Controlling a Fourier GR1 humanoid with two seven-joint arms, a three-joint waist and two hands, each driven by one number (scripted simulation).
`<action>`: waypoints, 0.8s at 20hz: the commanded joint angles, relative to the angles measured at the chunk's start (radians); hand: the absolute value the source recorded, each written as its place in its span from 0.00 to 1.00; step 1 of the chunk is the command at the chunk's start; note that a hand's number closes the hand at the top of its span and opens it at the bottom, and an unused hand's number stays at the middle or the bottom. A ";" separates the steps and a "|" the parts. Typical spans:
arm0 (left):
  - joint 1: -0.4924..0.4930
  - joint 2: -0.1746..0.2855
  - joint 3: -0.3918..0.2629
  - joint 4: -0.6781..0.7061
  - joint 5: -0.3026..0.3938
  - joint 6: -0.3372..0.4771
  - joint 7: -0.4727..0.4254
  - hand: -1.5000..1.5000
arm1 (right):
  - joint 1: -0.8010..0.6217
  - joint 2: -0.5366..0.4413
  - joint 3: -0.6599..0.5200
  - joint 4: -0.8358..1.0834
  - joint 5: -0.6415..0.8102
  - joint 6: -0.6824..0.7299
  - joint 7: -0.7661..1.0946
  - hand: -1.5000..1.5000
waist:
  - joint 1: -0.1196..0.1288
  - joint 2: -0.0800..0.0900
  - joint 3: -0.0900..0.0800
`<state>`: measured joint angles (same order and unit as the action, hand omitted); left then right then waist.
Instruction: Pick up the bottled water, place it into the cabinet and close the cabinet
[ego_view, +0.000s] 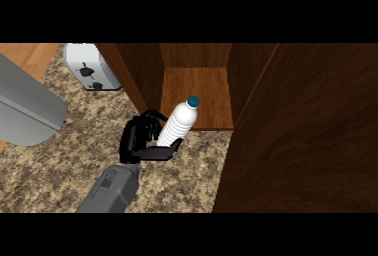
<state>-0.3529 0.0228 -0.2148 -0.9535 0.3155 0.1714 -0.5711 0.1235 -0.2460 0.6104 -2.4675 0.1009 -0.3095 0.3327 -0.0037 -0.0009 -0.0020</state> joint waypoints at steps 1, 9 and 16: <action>-0.123 -0.022 -0.068 -0.073 0.051 0.067 0.079 1.00 | -0.040 0.010 -0.008 -0.028 0.052 -0.006 0.043 0.00 | -0.009 -0.001 0.001; -0.268 -0.023 -0.157 -0.024 0.047 0.265 0.158 1.00 | 0.015 -0.036 -0.039 -0.100 0.000 0.005 0.034 0.00 | -0.015 0.001 0.002; -0.430 -0.023 -0.183 0.170 0.219 0.343 0.162 1.00 | 0.088 -0.058 -0.013 -0.071 0.001 0.019 -0.058 0.00 | -0.034 0.005 0.002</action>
<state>-0.7080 0.0009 -0.3512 -0.8598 0.4306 0.4463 -0.4089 0.1826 -0.2923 0.5924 -2.4806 0.0790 -0.3027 0.2723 -0.0284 0.0013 -0.0002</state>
